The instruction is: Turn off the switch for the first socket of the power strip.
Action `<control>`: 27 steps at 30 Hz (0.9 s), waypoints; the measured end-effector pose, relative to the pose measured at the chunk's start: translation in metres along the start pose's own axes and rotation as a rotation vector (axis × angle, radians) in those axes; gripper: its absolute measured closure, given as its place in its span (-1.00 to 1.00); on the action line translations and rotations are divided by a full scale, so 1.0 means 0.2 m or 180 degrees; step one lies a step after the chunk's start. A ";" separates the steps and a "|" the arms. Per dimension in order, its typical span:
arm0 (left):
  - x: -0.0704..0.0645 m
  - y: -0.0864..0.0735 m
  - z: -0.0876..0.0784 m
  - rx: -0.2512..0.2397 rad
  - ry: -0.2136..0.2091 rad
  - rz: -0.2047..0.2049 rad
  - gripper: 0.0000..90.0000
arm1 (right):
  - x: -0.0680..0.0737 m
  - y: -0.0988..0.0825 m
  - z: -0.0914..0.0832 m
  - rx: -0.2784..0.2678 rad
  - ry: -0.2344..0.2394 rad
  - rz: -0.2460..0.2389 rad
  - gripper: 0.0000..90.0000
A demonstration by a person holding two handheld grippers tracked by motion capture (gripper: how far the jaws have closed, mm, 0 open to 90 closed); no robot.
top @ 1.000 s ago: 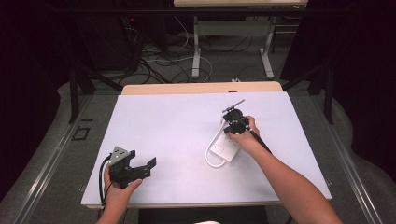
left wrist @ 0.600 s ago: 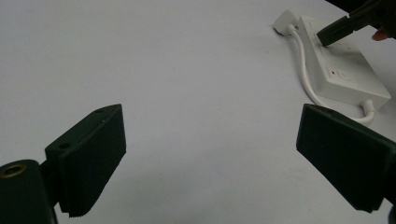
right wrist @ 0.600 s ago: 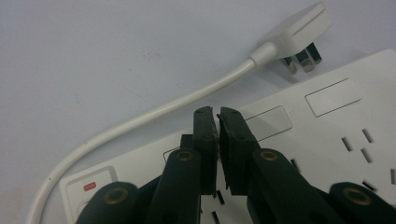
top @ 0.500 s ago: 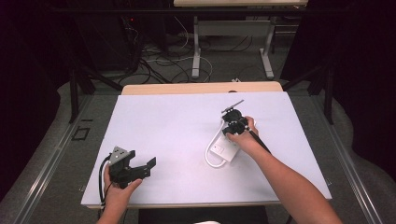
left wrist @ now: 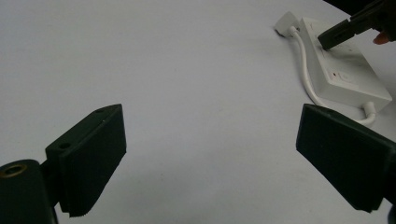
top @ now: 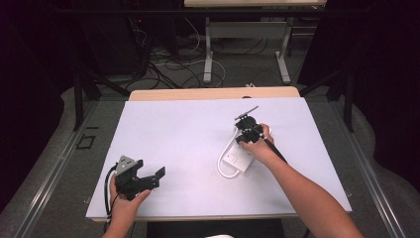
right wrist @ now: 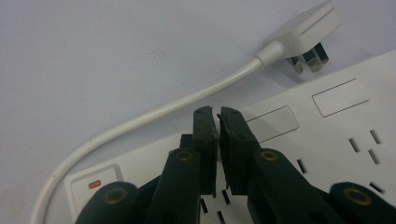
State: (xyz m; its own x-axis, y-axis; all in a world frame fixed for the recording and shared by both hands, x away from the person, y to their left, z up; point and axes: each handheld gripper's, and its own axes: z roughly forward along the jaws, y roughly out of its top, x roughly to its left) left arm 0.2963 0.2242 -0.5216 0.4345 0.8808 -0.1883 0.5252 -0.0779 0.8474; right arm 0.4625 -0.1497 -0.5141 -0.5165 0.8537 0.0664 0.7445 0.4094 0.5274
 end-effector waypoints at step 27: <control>0.01 0.00 0.01 -0.0009 0.0048 -0.0041 -0.80 | 0.00 -0.02 0.01 -0.0082 -0.0057 0.0033 1.00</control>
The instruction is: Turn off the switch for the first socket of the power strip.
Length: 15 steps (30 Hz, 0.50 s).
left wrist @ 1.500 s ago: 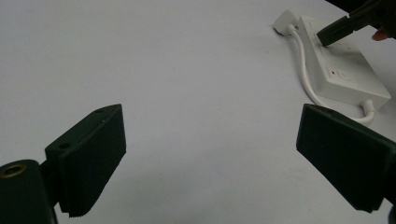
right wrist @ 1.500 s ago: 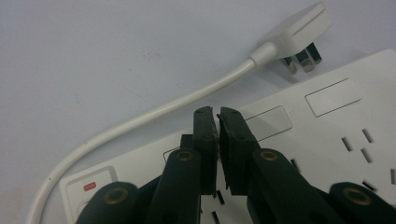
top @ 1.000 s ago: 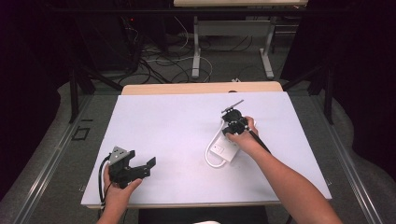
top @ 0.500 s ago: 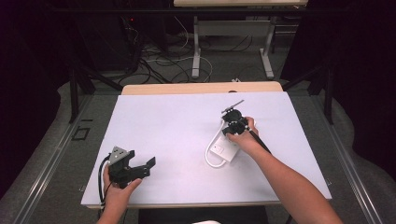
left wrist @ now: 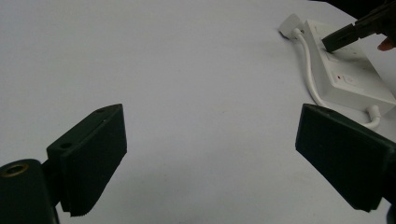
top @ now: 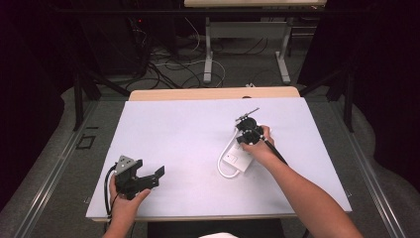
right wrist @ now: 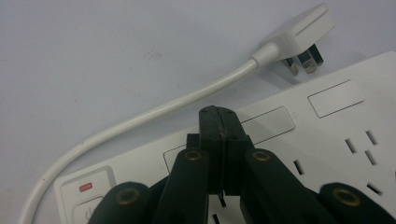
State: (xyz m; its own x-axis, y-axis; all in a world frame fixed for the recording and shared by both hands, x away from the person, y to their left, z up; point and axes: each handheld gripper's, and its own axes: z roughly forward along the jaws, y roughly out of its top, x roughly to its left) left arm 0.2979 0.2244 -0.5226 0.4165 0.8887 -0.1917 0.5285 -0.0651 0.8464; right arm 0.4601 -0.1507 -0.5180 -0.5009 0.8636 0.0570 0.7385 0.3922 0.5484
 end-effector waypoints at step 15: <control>0.01 0.00 0.00 -0.0009 0.0057 0.0017 -0.80 | -0.01 0.00 0.00 -0.0007 -0.0022 -0.0070 1.00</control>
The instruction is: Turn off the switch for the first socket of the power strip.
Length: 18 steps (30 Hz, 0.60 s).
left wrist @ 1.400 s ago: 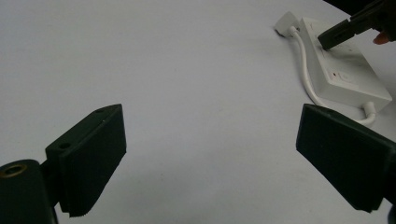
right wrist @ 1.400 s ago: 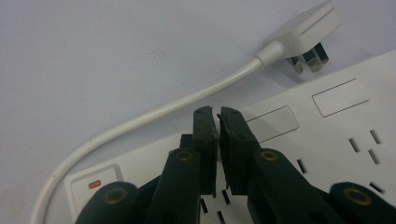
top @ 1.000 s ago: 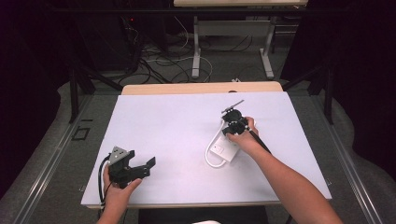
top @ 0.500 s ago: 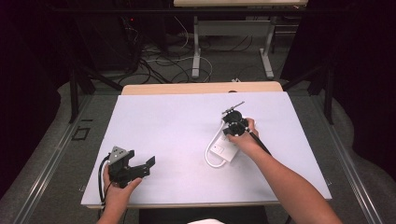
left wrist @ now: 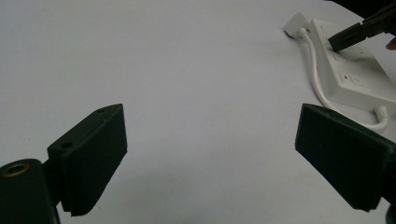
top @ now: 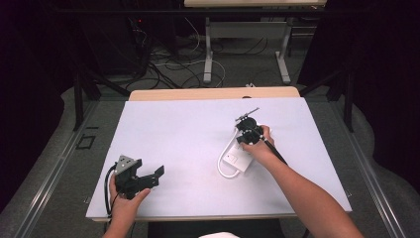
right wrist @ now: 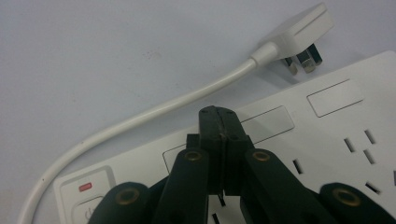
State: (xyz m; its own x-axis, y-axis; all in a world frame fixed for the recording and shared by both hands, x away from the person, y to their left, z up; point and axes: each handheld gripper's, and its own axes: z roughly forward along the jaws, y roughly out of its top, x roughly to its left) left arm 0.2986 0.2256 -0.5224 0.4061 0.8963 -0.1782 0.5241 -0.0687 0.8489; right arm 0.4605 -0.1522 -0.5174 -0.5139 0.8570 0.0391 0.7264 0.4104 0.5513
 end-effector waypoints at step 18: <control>0.01 0.00 -0.02 -0.0012 0.0080 -0.0005 -0.78 | 0.02 0.01 -0.08 -0.0205 0.0068 -0.0039 0.73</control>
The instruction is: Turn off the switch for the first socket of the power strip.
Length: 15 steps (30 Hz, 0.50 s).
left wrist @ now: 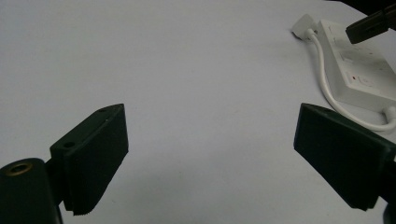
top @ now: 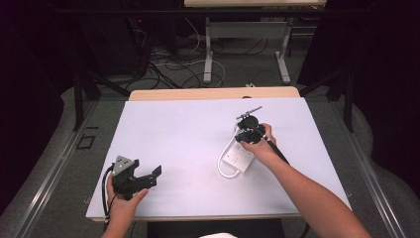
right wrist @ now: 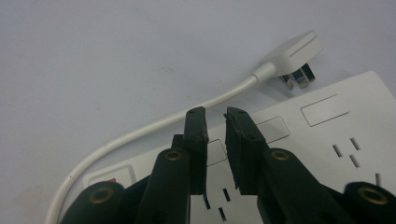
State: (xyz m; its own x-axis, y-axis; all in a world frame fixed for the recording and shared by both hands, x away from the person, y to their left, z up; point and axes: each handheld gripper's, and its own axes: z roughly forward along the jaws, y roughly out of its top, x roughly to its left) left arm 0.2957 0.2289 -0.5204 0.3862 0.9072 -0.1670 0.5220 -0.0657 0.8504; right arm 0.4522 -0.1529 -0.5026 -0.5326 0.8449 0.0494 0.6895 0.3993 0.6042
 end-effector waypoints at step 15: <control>0.00 0.00 0.00 0.0023 0.0020 0.0015 -0.78 | 0.01 -0.01 -0.12 -0.0217 -0.0002 -0.0048 0.32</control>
State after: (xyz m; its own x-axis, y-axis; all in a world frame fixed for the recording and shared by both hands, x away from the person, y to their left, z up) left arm 0.2970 0.2286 -0.5202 0.3839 0.9094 -0.1600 0.5258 -0.0729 0.8475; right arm 0.4376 -0.1602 -0.4852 -0.5423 0.8393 0.0395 0.6464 0.3867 0.6577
